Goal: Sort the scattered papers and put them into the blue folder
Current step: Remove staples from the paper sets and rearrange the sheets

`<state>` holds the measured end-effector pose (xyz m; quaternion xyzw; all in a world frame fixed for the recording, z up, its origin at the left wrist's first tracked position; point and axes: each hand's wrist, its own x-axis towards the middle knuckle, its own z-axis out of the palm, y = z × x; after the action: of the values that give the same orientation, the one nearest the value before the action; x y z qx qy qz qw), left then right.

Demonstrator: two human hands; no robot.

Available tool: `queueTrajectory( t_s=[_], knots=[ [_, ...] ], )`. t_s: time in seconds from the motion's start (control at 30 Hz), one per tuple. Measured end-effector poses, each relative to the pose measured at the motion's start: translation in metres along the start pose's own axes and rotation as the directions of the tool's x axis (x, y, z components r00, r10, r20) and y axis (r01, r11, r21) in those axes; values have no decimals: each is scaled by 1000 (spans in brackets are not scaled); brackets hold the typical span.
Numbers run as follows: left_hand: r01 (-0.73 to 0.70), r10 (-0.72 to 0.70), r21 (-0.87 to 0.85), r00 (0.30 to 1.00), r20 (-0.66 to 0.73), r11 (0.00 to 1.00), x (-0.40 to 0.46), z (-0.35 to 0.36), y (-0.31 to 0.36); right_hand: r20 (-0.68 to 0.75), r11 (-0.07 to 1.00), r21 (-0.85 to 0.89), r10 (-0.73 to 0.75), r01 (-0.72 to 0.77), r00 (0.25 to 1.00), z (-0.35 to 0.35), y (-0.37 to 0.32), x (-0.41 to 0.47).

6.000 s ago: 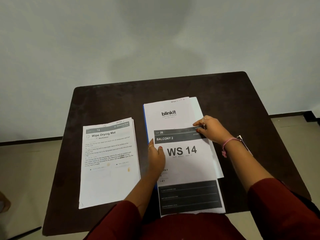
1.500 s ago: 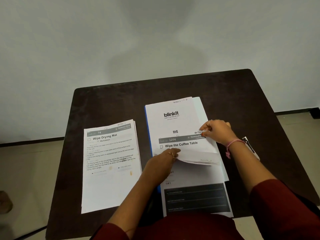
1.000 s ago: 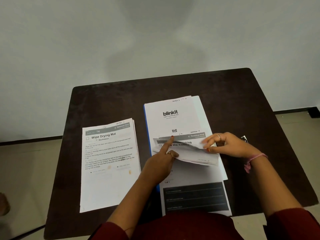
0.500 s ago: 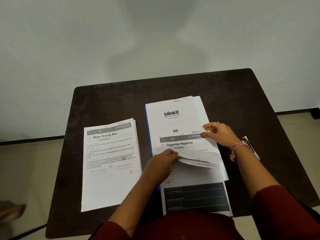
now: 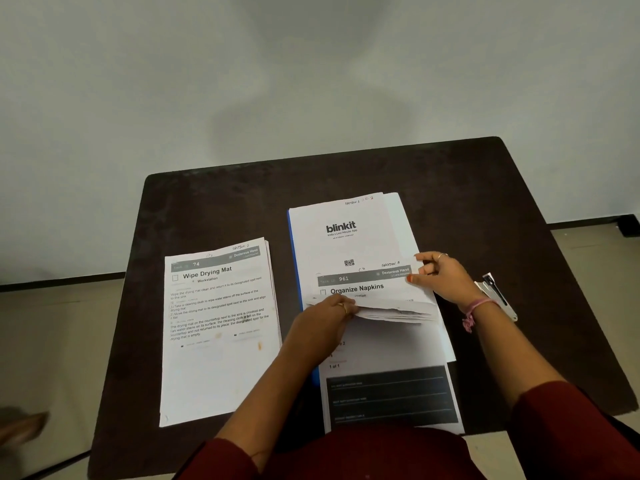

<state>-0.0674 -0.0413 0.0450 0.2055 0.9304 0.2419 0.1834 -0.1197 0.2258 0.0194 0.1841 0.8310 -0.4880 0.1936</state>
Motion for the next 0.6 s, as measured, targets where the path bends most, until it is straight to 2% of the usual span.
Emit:
queueTrajectory(
  t_s=[0.1,0.2,0.37,0.43,0.53,0.6],
  knots=[
    [-2,2,-5,1000,-15,1000,-1,0,-1,-16,989,148,4,-2,1000,3,1,-7],
    [-9,8,-20,999,-32,1000,-1,1,-2,138,947,318,10,-54,990,1,-2,-20],
    [-40,32,-72,994,-107,997,-2,1,1,271,773,615,-20,-157,962,-1,8,-33],
    [-39,18,-135,987,-157,990,-2,2,1,291,712,678,-31,-183,956,-1,17,-35],
    [46,-103,-305,980,-173,951,-2,4,-1,320,643,729,-16,-235,947,4,28,-37],
    [79,-150,-359,974,-173,930,-4,5,-4,327,660,713,-17,-235,945,8,29,-40]
  ],
)
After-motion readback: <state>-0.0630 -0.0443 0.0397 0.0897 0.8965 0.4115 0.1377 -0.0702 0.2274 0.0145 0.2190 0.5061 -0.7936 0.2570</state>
